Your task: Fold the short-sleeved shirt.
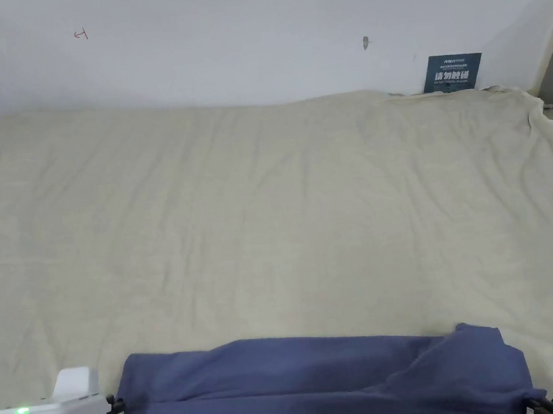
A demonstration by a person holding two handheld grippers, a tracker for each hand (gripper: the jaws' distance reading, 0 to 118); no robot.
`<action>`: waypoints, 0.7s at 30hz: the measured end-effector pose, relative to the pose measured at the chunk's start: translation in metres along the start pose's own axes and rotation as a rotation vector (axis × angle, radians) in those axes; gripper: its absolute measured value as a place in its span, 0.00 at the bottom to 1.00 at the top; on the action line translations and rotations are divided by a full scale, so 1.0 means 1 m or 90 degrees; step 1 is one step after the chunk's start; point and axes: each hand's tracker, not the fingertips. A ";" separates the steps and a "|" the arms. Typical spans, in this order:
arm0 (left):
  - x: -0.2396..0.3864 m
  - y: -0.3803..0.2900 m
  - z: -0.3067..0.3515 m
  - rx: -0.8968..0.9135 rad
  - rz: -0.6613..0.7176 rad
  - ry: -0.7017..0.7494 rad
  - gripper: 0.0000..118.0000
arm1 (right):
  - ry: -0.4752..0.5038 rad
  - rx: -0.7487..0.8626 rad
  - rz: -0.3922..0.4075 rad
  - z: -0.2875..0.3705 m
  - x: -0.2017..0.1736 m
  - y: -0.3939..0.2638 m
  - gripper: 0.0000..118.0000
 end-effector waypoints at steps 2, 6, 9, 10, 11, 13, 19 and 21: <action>-0.001 -0.006 -0.006 -0.007 -0.001 0.004 0.00 | -0.010 -0.014 -0.004 -0.012 0.005 -0.005 0.01; 0.002 -0.015 -0.008 -0.002 -0.007 0.011 0.00 | -0.045 -0.029 0.014 -0.024 0.001 -0.013 0.01; 0.001 -0.017 -0.007 0.008 -0.007 0.010 0.03 | -0.051 -0.029 0.022 -0.019 -0.007 -0.014 0.01; 0.000 -0.016 -0.004 0.009 -0.007 0.009 0.09 | -0.052 -0.025 0.027 -0.014 -0.010 -0.012 0.03; 0.002 -0.017 0.000 0.011 -0.008 0.010 0.14 | -0.054 -0.021 0.031 -0.009 -0.013 -0.010 0.08; 0.004 -0.011 0.009 0.016 -0.010 0.016 0.51 | -0.066 -0.005 0.044 0.006 -0.020 -0.001 0.42; 0.017 0.028 0.072 0.170 0.005 0.000 0.93 | -0.028 0.165 0.066 0.072 -0.060 0.049 0.74; 0.021 0.042 0.094 0.225 0.012 -0.010 0.93 | -0.021 0.225 0.086 0.091 -0.077 0.062 0.74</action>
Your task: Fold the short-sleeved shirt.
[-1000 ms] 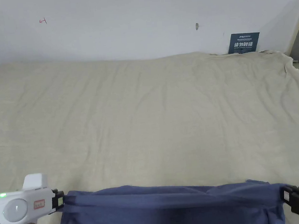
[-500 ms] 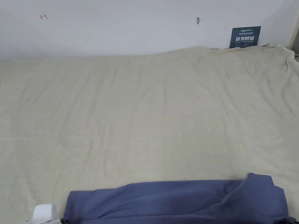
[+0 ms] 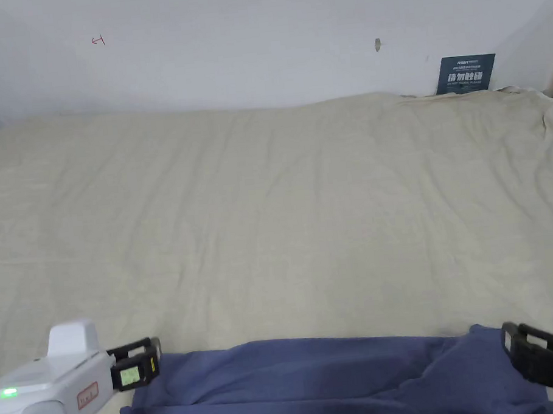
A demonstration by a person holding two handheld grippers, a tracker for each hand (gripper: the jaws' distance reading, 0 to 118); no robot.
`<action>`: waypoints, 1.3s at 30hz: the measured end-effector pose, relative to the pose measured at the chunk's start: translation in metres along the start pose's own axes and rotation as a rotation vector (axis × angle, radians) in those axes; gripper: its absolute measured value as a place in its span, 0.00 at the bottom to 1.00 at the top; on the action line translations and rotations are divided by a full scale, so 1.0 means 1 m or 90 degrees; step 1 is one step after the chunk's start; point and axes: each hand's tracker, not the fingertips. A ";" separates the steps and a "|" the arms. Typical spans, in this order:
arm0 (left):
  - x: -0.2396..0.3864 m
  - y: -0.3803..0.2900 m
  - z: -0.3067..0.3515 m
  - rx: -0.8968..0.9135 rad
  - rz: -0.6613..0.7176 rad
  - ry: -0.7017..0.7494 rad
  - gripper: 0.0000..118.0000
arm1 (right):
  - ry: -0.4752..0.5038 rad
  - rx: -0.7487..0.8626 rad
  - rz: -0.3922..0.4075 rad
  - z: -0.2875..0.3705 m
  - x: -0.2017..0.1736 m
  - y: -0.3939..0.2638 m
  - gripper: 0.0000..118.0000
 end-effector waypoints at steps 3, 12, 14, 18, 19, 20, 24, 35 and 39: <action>0.013 0.025 0.016 0.068 -0.005 0.009 0.97 | -0.017 0.073 0.026 0.014 -0.021 0.023 0.74; 0.052 0.040 0.033 0.220 -0.050 0.037 0.63 | -0.064 0.204 0.076 0.020 -0.063 0.038 0.67; 0.059 0.037 0.032 0.236 -0.052 0.045 0.50 | -0.068 0.216 0.075 0.021 -0.067 0.036 0.61; 0.064 0.031 0.029 0.246 -0.037 0.020 0.12 | -0.073 0.231 0.085 0.019 -0.074 0.033 0.09; 0.063 0.032 0.027 0.236 -0.028 0.007 0.03 | -0.083 0.232 0.089 0.019 -0.077 0.032 0.00; 0.063 0.031 0.026 0.227 -0.019 -0.014 0.00 | -0.073 0.233 0.092 0.021 -0.080 0.034 0.00; 0.061 0.030 0.017 0.180 -0.017 -0.022 0.00 | -0.065 0.228 0.094 0.022 -0.084 0.035 0.00; -0.001 0.033 -0.024 -0.033 0.091 -0.141 0.00 | -0.056 0.206 0.064 0.019 -0.075 0.037 0.00; -0.026 0.027 -0.042 -0.131 0.103 -0.191 0.00 | -0.066 0.198 0.069 0.008 -0.061 0.036 0.00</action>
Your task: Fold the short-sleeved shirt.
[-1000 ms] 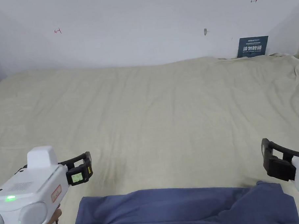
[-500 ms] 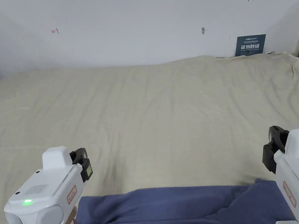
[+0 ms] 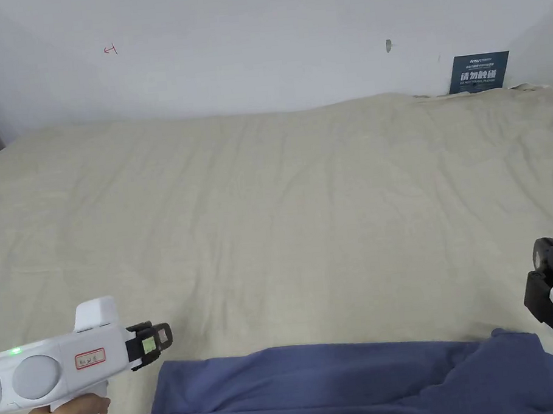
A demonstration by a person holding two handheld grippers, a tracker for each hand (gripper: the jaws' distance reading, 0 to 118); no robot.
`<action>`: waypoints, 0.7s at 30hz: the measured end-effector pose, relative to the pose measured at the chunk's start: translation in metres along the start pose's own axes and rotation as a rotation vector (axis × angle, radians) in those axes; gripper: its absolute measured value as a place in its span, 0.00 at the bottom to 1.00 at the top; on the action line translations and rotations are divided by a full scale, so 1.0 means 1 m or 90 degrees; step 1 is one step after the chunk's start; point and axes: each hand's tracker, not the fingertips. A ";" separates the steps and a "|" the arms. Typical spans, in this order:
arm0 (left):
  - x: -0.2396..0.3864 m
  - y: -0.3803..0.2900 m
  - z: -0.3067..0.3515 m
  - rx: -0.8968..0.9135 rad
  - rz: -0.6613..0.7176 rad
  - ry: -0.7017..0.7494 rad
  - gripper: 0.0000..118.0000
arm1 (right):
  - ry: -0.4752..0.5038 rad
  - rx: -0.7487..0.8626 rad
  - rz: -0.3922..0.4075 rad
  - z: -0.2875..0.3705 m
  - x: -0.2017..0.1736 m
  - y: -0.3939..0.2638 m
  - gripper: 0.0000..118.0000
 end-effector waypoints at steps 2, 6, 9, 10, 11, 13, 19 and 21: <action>-0.017 -0.001 -0.006 -0.024 0.018 0.001 0.00 | -0.001 -0.007 0.001 -0.005 0.006 -0.004 0.00; -0.042 -0.007 -0.016 -0.078 0.060 0.001 0.20 | -0.007 -0.019 0.004 -0.011 0.008 -0.009 0.00; -0.055 -0.013 -0.026 -0.103 0.046 0.029 0.68 | -0.010 -0.030 0.009 -0.016 0.008 -0.013 0.00; -0.058 -0.015 -0.029 -0.109 0.040 0.036 0.74 | -0.011 -0.033 0.011 -0.017 0.008 -0.015 0.00; -0.063 -0.017 -0.033 -0.110 0.037 0.039 0.74 | -0.012 -0.036 0.011 -0.019 0.008 -0.016 0.00; -0.070 -0.019 -0.042 -0.124 0.041 0.033 0.74 | -0.013 -0.042 0.012 -0.021 0.007 -0.019 0.00; -0.087 -0.027 -0.071 -0.162 0.053 0.033 0.67 | -0.016 -0.066 0.019 -0.027 0.000 -0.026 0.00; -0.086 -0.028 -0.078 -0.173 0.044 0.024 0.56 | -0.017 -0.072 0.020 -0.028 -0.002 -0.027 0.00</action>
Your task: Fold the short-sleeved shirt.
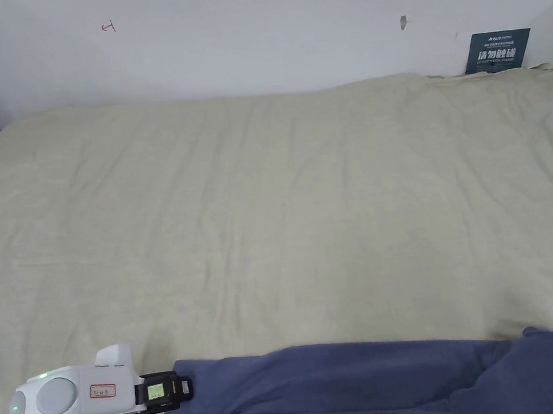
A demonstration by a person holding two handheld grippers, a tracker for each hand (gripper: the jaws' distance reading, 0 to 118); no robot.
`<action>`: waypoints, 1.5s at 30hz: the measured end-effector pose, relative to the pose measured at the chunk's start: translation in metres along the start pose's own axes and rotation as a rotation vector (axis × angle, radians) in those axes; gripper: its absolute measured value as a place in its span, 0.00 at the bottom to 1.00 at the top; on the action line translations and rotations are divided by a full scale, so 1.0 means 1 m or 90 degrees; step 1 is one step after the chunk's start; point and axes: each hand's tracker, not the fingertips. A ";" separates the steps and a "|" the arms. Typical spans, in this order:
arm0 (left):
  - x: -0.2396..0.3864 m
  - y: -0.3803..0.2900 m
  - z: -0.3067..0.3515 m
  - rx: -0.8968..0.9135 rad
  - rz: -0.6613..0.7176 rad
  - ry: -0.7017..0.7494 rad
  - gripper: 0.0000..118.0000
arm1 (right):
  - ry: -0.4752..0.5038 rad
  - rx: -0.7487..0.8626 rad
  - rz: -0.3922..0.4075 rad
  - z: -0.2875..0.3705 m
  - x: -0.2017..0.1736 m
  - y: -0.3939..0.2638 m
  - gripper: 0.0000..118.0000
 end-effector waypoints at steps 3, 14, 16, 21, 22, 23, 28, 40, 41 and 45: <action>0.004 -0.002 -0.013 -0.023 -0.010 -0.005 0.49 | -0.001 -0.005 0.001 -0.002 -0.001 0.000 0.00; 0.023 -0.011 -0.019 -0.006 -0.053 0.025 0.05 | 0.002 -0.010 -0.010 0.000 0.001 0.002 0.00; 0.032 -0.011 -0.013 0.021 -0.085 0.049 0.04 | 0.003 -0.010 -0.012 0.002 0.002 0.002 0.00; 0.044 -0.001 0.015 0.036 -0.107 0.070 0.02 | 0.005 -0.006 -0.018 0.004 0.007 0.004 0.00; 0.044 0.002 0.021 0.038 -0.103 0.075 0.02 | 0.005 -0.004 -0.020 0.004 0.007 0.005 0.00; 0.041 0.006 0.027 0.037 -0.098 0.073 0.02 | 0.005 -0.003 -0.021 0.004 0.008 0.005 0.00; 0.030 0.016 0.053 0.054 -0.085 0.106 0.02 | 0.010 0.002 -0.026 0.006 0.011 0.007 0.00; 0.043 0.016 0.093 0.070 0.008 0.148 0.02 | 0.017 0.008 -0.034 0.006 0.025 0.003 0.00; 0.054 0.017 0.093 0.068 0.011 0.120 0.02 | 0.019 0.008 -0.034 0.005 0.026 0.002 0.00; 0.106 0.017 0.093 0.055 0.009 0.016 0.02 | 0.019 0.012 -0.036 0.007 0.028 0.002 0.00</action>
